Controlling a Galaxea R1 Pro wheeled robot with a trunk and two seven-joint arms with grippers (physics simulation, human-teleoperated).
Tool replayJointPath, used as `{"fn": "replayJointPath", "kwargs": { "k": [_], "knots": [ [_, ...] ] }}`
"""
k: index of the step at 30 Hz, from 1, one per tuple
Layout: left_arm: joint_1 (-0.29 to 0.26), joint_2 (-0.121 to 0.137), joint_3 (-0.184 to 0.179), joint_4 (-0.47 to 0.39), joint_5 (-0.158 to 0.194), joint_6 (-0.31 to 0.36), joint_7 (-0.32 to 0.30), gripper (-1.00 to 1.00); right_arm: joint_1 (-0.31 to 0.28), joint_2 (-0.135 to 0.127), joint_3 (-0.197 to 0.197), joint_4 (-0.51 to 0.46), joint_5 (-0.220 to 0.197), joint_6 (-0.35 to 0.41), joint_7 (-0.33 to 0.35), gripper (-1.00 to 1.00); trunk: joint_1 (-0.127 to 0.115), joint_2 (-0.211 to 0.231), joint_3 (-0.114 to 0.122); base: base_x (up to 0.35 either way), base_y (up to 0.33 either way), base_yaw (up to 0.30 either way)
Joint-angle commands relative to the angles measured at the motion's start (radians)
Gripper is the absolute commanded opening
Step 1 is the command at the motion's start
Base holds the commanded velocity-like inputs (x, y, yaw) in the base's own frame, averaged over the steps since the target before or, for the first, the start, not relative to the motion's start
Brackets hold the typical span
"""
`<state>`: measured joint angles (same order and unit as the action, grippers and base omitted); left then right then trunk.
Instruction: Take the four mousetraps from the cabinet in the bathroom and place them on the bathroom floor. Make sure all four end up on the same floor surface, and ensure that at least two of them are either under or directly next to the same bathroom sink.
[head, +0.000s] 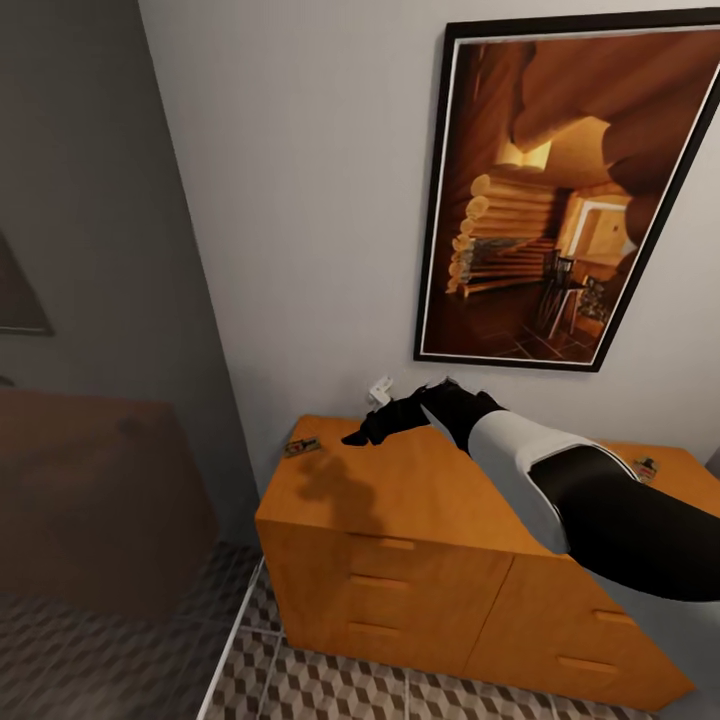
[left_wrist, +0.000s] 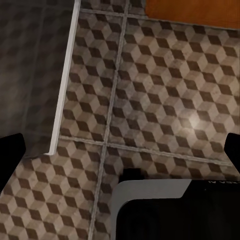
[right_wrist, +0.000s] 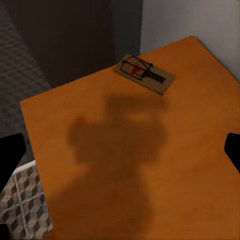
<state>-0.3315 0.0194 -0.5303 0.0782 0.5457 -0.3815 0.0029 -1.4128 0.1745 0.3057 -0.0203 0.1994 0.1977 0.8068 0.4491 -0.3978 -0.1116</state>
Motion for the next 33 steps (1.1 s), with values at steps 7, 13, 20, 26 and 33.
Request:
{"fn": "replayJointPath", "kwargs": {
  "k": [7,13,20,26,33],
  "knots": [
    [-0.001,-0.001,-0.008,0.003,0.004,-0.005,0.000,1.00,0.023,0.000,-0.007,-0.001,0.008,0.006,0.003,1.00,0.001,-0.002,-0.002,0.210,0.000,0.000],
    [-0.001,-0.001,-0.008,0.003,0.004,-0.005,0.000,1.00,0.027,0.000,-0.007,-0.001,0.008,0.006,0.003,1.00,0.001,-0.002,-0.002,0.172,0.000,0.000],
    [0.000,-0.001,-0.008,0.003,0.004,-0.005,0.000,1.00,0.028,0.000,-0.008,0.000,0.008,-0.015,0.003,1.00,0.001,-0.002,-0.002,0.042,0.000,0.000],
    [0.000,-0.001,-0.008,0.003,0.004,-0.005,0.000,1.00,0.029,0.000,-0.007,0.000,0.008,-0.026,0.003,1.00,0.001,-0.002,-0.002,0.008,0.000,0.000],
    [0.000,-0.001,-0.008,0.003,0.004,-0.005,0.000,1.00,0.030,0.000,-0.007,0.000,0.008,-0.028,0.003,1.00,0.001,-0.002,-0.002,0.001,0.000,0.000]
  ]
}}
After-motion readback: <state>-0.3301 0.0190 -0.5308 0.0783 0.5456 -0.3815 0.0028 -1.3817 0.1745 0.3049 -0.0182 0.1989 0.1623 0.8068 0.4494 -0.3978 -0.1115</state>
